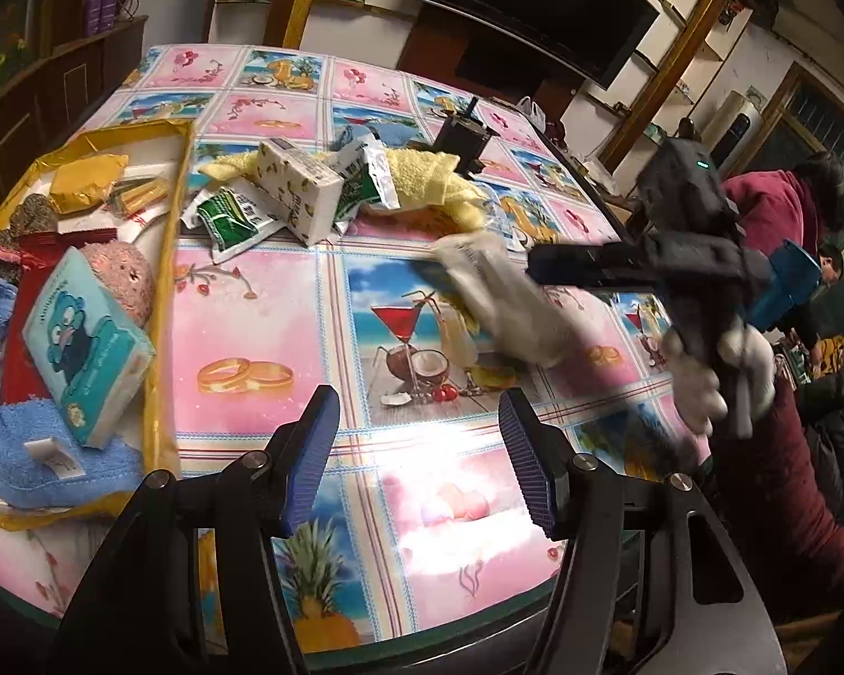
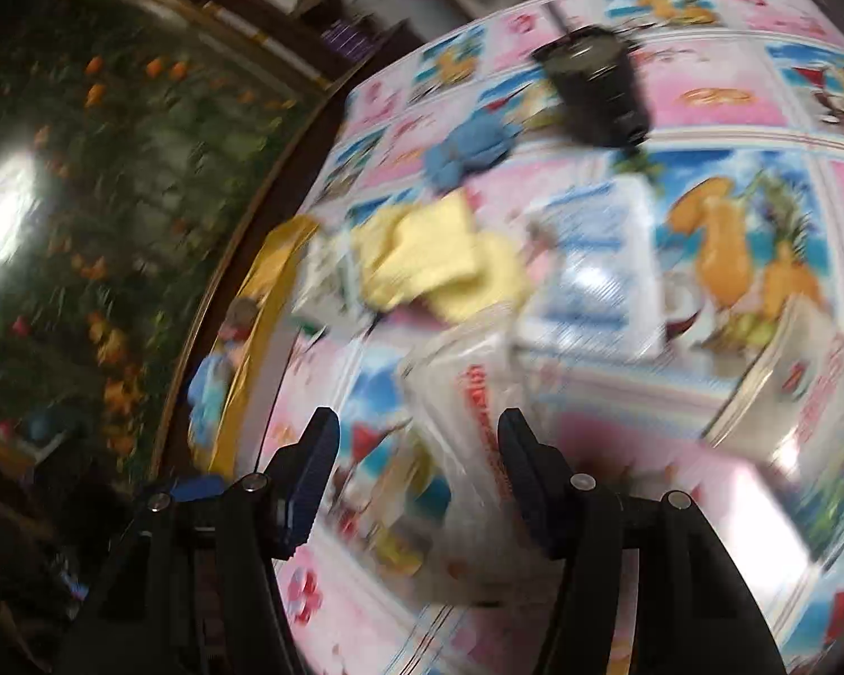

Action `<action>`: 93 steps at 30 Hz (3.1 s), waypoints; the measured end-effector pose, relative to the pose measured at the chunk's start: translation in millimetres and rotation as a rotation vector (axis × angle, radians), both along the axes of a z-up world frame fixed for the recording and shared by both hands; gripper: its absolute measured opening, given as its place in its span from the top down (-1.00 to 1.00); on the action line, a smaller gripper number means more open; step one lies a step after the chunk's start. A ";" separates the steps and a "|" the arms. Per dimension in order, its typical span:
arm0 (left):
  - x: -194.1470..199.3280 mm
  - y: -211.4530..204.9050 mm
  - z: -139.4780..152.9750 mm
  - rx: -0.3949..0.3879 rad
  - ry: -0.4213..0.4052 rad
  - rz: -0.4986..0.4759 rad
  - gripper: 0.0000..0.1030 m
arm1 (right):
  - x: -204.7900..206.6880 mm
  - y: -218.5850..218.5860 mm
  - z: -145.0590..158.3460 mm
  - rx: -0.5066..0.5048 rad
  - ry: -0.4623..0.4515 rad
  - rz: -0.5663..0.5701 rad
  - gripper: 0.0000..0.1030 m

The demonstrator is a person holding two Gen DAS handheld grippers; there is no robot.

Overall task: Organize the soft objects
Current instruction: 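Grasp the white tissue bag with left gripper while right grasps the Dole packet, then carry the white tissue bag and Dole packet into the tray and release both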

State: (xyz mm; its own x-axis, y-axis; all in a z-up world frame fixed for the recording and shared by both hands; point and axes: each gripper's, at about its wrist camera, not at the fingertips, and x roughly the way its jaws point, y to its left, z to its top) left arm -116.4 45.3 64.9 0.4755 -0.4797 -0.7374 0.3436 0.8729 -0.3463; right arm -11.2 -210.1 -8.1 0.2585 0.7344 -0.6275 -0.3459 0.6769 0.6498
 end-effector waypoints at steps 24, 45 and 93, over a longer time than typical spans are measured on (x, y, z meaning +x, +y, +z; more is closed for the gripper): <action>47.4 -98.0 -29.1 0.211 -0.021 -0.170 -0.15 | -5.6 -106.6 2.3 -0.408 -0.150 -0.696 -0.31; 81.2 -128.8 -54.6 0.348 -0.116 -0.127 -0.15 | 7.5 -46.2 -11.9 -0.573 -0.120 -0.489 -0.44; 183.9 223.3 6.3 0.029 -0.006 0.384 -0.13 | 39.6 260.9 59.6 -0.251 -0.208 -0.020 0.00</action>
